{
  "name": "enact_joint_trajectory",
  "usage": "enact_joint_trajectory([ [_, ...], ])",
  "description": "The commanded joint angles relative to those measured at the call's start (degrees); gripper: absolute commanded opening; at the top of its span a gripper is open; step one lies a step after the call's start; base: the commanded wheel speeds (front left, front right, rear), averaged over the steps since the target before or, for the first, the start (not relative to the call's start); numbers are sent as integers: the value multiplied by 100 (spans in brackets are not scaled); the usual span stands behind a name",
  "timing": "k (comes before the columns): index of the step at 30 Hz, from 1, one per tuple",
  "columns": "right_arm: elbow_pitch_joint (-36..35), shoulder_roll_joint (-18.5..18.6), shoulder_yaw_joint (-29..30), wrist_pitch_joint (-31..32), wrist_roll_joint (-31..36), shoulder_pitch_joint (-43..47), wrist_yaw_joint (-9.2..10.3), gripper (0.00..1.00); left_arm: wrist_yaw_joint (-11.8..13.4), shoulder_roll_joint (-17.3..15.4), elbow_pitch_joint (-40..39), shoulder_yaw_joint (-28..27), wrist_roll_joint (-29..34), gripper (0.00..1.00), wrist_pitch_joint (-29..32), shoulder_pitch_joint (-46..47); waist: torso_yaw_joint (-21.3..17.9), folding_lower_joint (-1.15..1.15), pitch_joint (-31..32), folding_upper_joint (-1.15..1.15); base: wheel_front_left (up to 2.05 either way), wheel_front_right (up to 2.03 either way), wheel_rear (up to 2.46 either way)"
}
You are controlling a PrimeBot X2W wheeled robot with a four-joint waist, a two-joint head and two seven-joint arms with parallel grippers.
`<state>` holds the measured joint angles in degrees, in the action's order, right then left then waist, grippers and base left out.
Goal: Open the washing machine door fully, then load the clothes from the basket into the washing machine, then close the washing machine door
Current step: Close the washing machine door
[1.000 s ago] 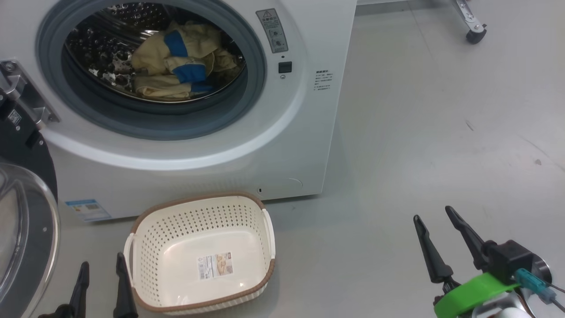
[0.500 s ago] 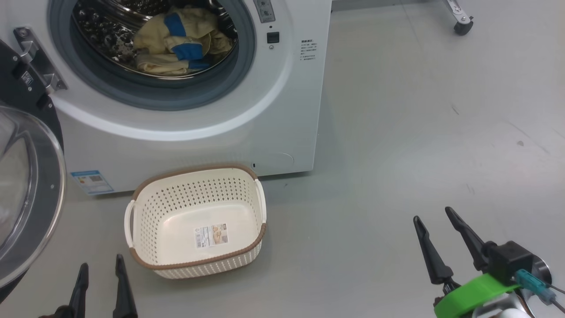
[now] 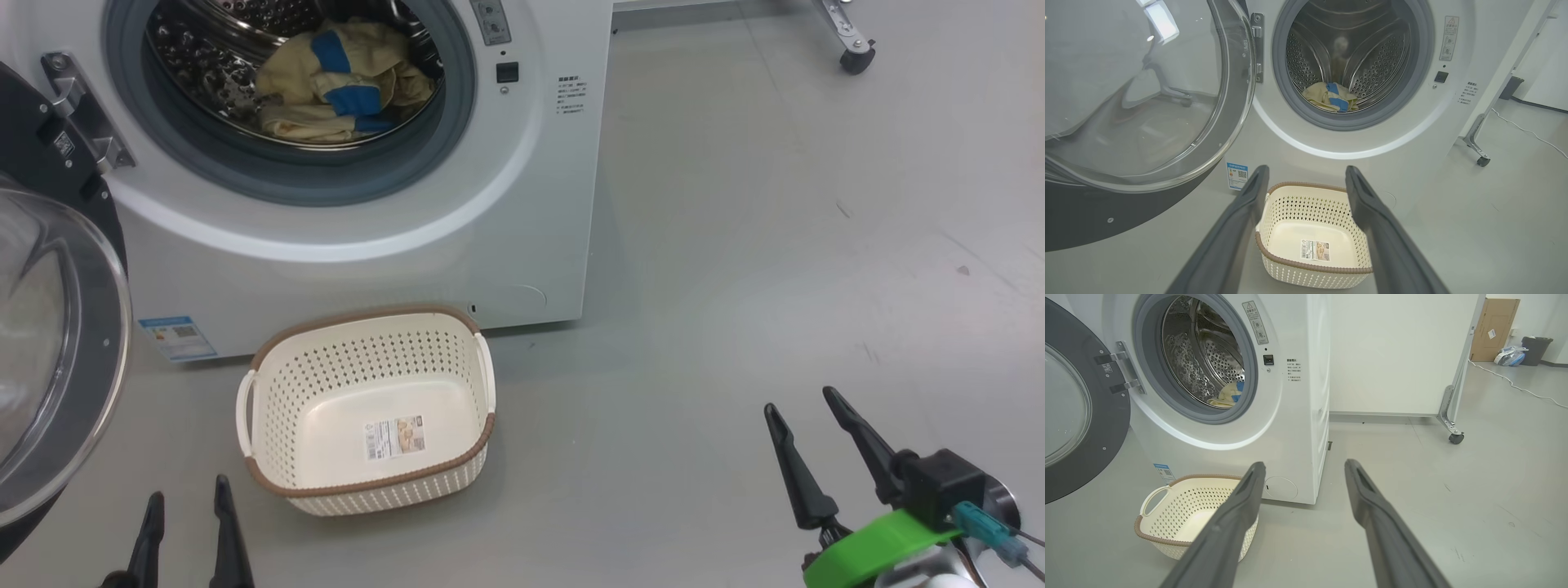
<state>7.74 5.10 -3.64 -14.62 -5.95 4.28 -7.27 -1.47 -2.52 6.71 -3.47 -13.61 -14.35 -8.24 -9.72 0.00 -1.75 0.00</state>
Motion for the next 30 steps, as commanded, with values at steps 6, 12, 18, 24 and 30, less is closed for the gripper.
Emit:
enact_joint_trajectory([
  [6, -206, 72, -78, -38, 69, -148, -22, 100, 56, -36, -247, -178, 27, 100, -65, 157, 124, 0, -26, 0, 0, 0, 0],
  [12, -237, 106, -53, -38, 86, -209, -22, 100, 147, -36, -339, -165, 143, 100, -65, 184, 477, 0, -51, 0, 0, 0, 0],
  [18, -260, 203, -76, -38, 114, -296, -22, 100, 240, -36, -417, -95, 158, 100, -65, 204, 1034, 0, -52, 0, 0, 0, 0],
  [24, -265, 303, -140, -38, 128, -369, -22, 100, 311, -36, -418, -49, 112, 100, -65, 170, 1634, 0, -11, 0, 0, 0, 0],
  [30, -222, 353, -242, -38, 122, -419, -22, 100, 358, -36, -439, -41, 108, 100, -65, 126, 2146, 0, 31, 0, 0, 0, 0],
])
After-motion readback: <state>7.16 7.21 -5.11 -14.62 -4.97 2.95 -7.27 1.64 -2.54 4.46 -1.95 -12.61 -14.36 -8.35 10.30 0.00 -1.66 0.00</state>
